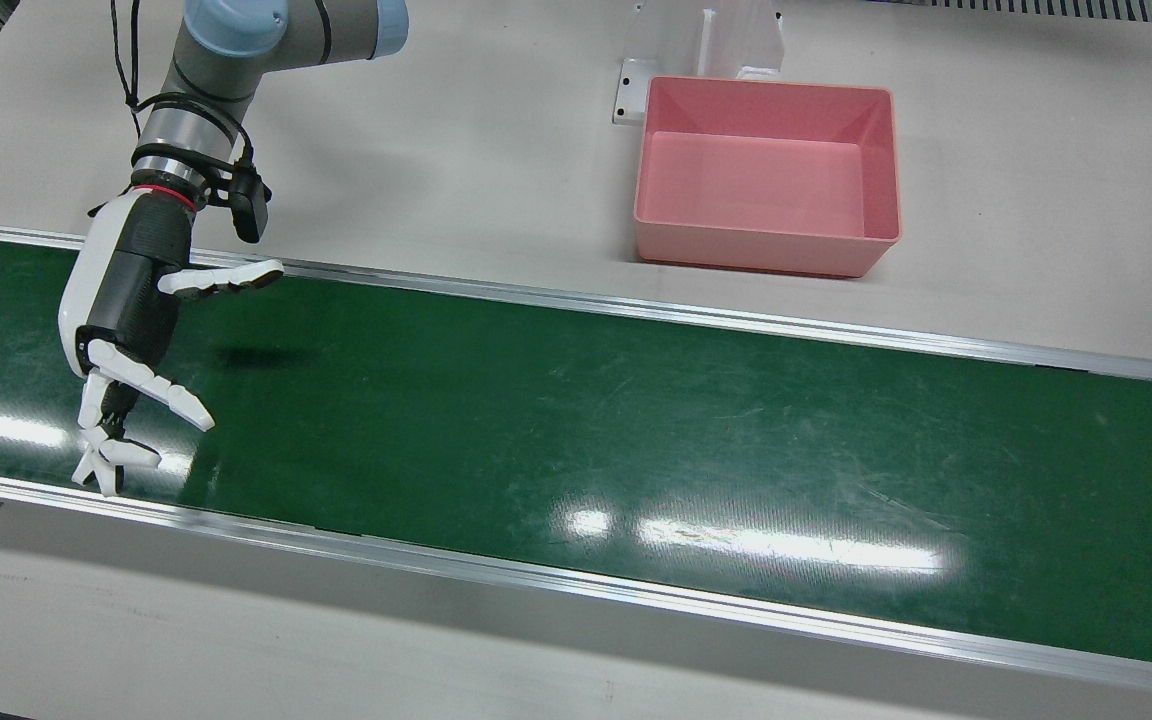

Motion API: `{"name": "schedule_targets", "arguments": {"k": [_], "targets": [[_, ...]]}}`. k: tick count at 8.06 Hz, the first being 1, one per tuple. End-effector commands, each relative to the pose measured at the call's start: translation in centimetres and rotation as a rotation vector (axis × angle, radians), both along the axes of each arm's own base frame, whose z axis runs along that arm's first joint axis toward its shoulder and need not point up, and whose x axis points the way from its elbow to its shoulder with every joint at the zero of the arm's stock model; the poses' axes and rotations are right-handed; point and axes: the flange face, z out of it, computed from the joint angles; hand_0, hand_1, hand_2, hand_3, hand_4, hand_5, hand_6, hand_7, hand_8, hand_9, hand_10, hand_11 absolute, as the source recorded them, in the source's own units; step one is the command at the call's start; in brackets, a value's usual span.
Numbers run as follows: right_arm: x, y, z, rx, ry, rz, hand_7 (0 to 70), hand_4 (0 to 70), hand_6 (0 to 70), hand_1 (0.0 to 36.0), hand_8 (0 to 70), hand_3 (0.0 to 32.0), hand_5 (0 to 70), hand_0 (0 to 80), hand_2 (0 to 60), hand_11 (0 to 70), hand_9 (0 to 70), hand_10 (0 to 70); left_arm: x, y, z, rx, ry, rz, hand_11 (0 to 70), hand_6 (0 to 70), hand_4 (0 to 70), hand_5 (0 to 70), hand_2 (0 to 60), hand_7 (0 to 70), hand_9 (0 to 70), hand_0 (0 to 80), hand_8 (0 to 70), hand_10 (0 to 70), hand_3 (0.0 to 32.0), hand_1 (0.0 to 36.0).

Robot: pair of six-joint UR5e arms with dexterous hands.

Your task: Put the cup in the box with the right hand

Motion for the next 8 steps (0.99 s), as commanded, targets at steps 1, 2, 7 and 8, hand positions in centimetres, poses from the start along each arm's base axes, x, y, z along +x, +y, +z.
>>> {"name": "schedule_targets", "arguments": {"k": [1,2,7,8], "targets": [[-0.7,0.7,0.3,-0.007,-0.004,0.012,40.8,36.5,6.6,2.6,5.7,5.6,1.6,45.9,0.0,0.0,15.0,0.0,0.0,0.0,0.0,0.000,0.000,0.000,0.0,0.0,0.0,0.0,0.0,0.0,0.0,0.0,0.0,0.0,0.0,0.0],[-0.5,0.6,0.4,-0.010,-0.002,0.015,39.6,35.3,6.4,2.2,5.8,6.4,1.6,45.9,0.0,0.0,14.7,0.0,0.0,0.0,0.1,-0.001,-0.001,0.000,0.0,0.0,0.0,0.0,0.0,0.0,0.0,0.0,0.0,0.0,0.0,0.0],[1.6,-1.6,3.0,-0.047,0.035,0.058,41.6,44.6,6.7,1.3,5.9,4.4,1.1,45.8,0.0,0.3,15.2,0.2,0.0,0.0,0.0,0.002,0.000,0.000,0.0,0.0,0.0,0.0,0.0,0.0,0.0,0.0,0.0,0.0,0.0,0.0],[1.7,-1.8,3.4,-0.052,0.041,0.061,42.0,44.8,7.0,1.0,6.1,3.2,1.1,45.6,0.0,1.2,15.2,0.8,0.0,0.0,0.0,0.002,0.000,0.000,0.0,0.0,0.0,0.0,0.0,0.0,0.0,0.0,0.0,0.0,0.0,0.0]]}}
